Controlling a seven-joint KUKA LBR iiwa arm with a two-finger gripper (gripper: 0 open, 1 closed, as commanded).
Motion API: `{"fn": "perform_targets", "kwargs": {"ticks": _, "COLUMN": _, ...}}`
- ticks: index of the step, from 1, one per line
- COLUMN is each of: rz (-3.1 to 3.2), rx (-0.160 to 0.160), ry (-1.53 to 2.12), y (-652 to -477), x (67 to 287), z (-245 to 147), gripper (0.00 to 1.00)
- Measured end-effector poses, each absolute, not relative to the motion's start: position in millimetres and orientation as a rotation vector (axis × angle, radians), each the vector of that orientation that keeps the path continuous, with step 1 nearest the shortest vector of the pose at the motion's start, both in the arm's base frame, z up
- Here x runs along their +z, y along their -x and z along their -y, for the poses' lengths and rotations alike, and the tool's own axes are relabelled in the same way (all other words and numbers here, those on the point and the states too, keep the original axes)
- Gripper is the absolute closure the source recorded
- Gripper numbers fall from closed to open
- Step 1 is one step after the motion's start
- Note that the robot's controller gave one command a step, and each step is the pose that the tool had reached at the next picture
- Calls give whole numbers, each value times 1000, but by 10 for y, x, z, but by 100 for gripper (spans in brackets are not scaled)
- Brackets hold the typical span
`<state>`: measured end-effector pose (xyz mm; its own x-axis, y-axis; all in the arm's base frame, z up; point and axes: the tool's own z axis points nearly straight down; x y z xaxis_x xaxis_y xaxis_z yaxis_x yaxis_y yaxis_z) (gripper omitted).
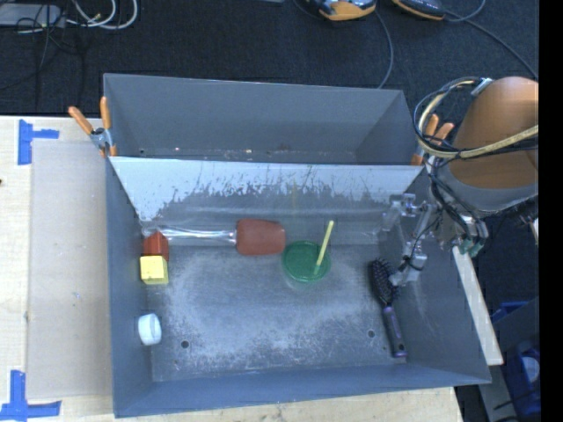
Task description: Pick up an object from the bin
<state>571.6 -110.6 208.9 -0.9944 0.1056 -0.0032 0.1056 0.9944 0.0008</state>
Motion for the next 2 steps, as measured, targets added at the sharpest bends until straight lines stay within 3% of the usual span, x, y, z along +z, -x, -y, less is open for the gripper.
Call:
{"fn": "perform_targets", "kwargs": {"ticks": 1, "rz": -3140, "rx": 2, "ry": -145, "y": -5830, "x": 1790, "z": 945, "gripper": 0}}
{"fn": "perform_targets", "kwargs": {"ticks": 2, "rz": -3128, "rx": 2, "ry": -288, "y": -5917, "x": 1629, "z": 756, "gripper": 0}}
